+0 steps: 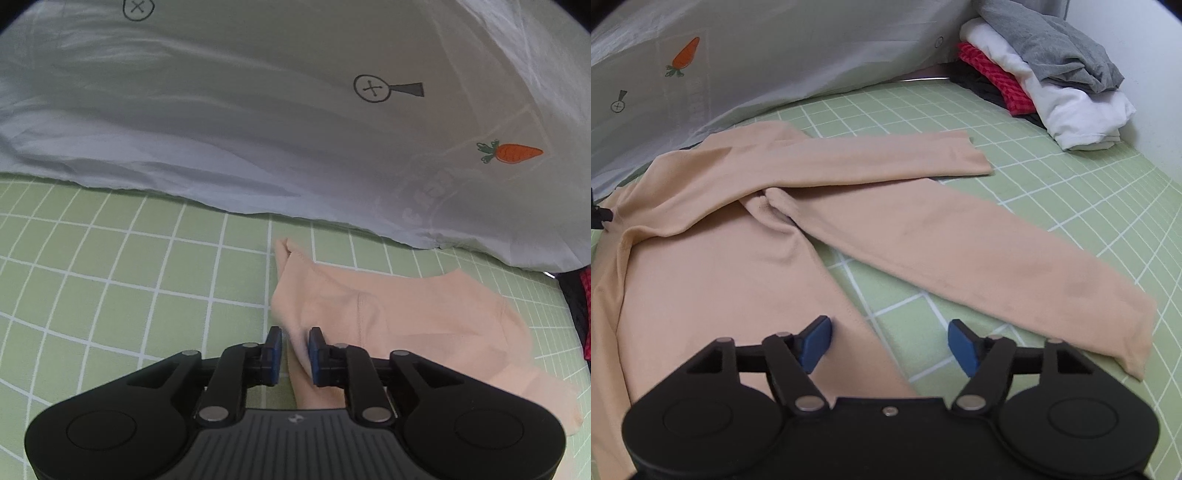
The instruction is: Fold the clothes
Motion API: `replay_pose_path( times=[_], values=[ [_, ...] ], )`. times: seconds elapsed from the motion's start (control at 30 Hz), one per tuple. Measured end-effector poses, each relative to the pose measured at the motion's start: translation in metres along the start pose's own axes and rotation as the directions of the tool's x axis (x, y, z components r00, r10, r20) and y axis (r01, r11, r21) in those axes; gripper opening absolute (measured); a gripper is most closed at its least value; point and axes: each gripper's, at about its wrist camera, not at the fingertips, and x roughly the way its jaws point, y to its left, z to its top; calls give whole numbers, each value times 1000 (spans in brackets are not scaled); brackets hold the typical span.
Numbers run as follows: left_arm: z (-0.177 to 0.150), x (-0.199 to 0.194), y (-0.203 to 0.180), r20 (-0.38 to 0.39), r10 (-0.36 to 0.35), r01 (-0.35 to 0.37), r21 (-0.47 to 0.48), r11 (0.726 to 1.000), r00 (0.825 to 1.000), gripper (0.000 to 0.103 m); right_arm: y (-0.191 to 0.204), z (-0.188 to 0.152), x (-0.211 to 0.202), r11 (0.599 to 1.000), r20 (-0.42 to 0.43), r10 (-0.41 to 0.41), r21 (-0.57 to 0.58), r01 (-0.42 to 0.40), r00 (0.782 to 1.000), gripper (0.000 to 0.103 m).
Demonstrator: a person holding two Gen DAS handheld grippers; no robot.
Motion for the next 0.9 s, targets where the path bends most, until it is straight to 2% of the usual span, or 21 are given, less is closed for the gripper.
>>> replay_pose_path(
  times=[0.07, 0.17, 0.27, 0.33, 0.47, 0.63, 0.77, 0.83, 0.9],
  values=[
    [-5, -22, 3, 18, 19, -20, 7, 1000, 1000, 54, -1, 2, 1, 1000, -7, -10, -1, 10, 1000, 81],
    [-24, -63, 10, 38, 44, -45, 14, 999, 998, 65, 7, 0, -8, 998, 18, -10, -68, 11, 1000, 85],
    [-58, -107, 17, 31, 72, -72, 20, 997, 997, 69, 10, -4, -25, 994, 49, 79, -80, -75, 996, 103],
    [-87, -131, 23, 6, 88, -88, -14, 996, 996, 73, 15, -8, -36, 985, 54, 146, -100, -140, 988, 103],
    [-143, -164, 33, -59, 97, -102, -93, 990, 994, 73, 28, -25, -54, 961, 25, 242, -143, -236, 970, 103],
    [-195, -190, 41, -123, 139, -149, -80, 986, 983, 77, 45, -52, -75, 927, -10, 318, -204, -314, 948, 103],
    [-212, -210, 49, -118, 137, -144, -48, 989, 983, 77, 60, -78, -91, 897, -50, 358, -259, -358, 932, 102],
    [-217, -220, 54, -112, 138, -143, -40, 989, 984, 77, 66, -87, -98, 888, -67, 358, -284, -362, 931, 88],
    [-220, -227, 59, -107, 144, -148, -35, 988, 984, 77, 69, -94, -103, 876, -85, 374, -294, -382, 923, 48]
  ],
)
